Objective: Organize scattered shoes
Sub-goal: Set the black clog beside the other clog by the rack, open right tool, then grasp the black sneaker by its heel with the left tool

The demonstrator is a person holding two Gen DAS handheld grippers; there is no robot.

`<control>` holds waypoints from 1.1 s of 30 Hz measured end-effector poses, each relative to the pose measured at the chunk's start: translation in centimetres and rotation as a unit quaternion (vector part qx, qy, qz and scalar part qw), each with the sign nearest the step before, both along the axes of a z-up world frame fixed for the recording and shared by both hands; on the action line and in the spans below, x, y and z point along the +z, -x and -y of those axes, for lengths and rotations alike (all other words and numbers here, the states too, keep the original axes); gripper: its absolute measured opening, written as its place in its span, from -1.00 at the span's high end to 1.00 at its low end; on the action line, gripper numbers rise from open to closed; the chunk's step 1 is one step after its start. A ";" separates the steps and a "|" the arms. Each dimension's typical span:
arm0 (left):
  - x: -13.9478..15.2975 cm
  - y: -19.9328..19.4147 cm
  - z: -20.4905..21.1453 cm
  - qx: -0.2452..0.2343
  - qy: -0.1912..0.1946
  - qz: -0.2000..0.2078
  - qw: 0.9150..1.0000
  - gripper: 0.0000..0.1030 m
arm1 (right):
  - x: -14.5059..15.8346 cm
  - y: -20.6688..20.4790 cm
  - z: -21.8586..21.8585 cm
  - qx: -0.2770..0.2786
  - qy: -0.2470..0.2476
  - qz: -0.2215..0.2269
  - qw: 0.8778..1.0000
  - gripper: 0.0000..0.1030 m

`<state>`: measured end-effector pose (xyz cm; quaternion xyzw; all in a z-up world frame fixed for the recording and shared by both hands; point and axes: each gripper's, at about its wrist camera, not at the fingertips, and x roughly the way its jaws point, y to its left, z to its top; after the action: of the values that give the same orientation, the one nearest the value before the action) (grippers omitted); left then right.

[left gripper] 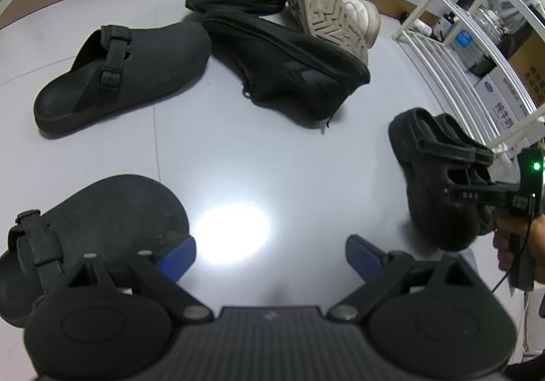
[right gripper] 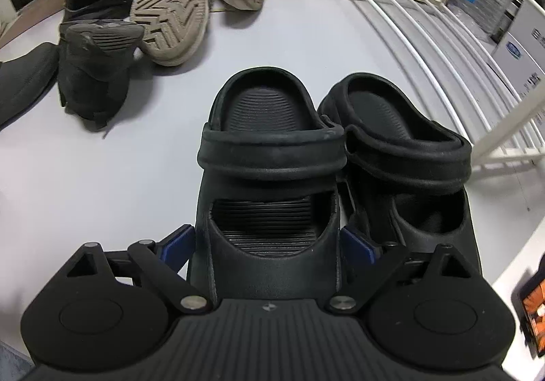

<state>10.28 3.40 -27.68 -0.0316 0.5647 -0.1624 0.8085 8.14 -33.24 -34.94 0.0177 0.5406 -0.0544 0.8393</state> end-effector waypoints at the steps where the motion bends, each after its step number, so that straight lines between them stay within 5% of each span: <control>1: 0.0 0.0 0.0 -0.001 0.000 0.000 1.000 -0.86 | 0.0 0.0 0.0 -0.002 -0.001 0.000 1.000 -0.82; 8: 0.1 -0.4 0.3 -0.001 -0.010 0.013 1.000 -0.86 | 1.5 0.7 -0.2 0.007 -0.002 0.022 1.000 -0.82; 12: 0.5 -1.5 0.3 0.006 -0.046 0.043 0.998 -0.86 | 3.0 1.2 -0.7 0.027 -0.003 0.045 0.999 -0.82; 19: 1.1 -4.8 0.2 0.018 -0.040 0.095 0.994 -0.86 | 5.4 1.8 -0.8 0.039 -0.001 0.085 0.996 -0.82; 24: -0.9 -7.5 0.9 0.006 -0.054 0.133 0.990 -0.80 | 6.2 2.1 -0.8 0.044 -0.004 0.107 0.993 -0.82; 33: -5.2 -11.7 1.7 -0.022 -0.086 0.119 0.989 -0.61 | 6.6 2.3 -1.7 0.075 -0.013 0.125 0.989 -0.82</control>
<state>21.94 1.68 -32.84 0.0704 0.4773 -0.1333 0.8657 5.80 -31.50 -28.31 -0.0058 0.4319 0.0186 0.9017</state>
